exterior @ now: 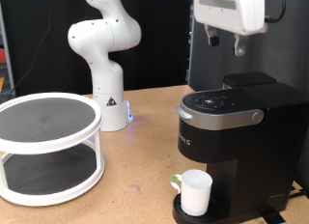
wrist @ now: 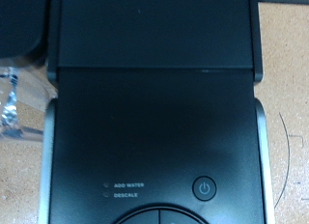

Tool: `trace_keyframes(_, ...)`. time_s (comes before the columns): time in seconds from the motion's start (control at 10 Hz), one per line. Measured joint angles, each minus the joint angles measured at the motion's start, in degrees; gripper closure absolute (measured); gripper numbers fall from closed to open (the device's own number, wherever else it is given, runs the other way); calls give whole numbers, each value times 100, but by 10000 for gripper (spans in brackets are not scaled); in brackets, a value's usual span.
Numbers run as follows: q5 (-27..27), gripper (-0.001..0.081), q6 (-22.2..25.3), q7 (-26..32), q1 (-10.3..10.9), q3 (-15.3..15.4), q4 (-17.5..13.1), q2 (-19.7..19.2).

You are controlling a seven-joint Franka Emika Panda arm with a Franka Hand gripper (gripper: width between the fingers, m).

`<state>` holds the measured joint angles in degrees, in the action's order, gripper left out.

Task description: Make a cup of coffee with the keurig machine

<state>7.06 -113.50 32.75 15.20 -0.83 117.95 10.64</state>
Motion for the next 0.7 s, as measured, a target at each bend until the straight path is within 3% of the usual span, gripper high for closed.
trace_keyframes(0.4,-117,-2,-298,-33,-1,-1,41,-372)
trace_keyframes(0.7,-137,-2,-807,74,-14,-8,307,-444)
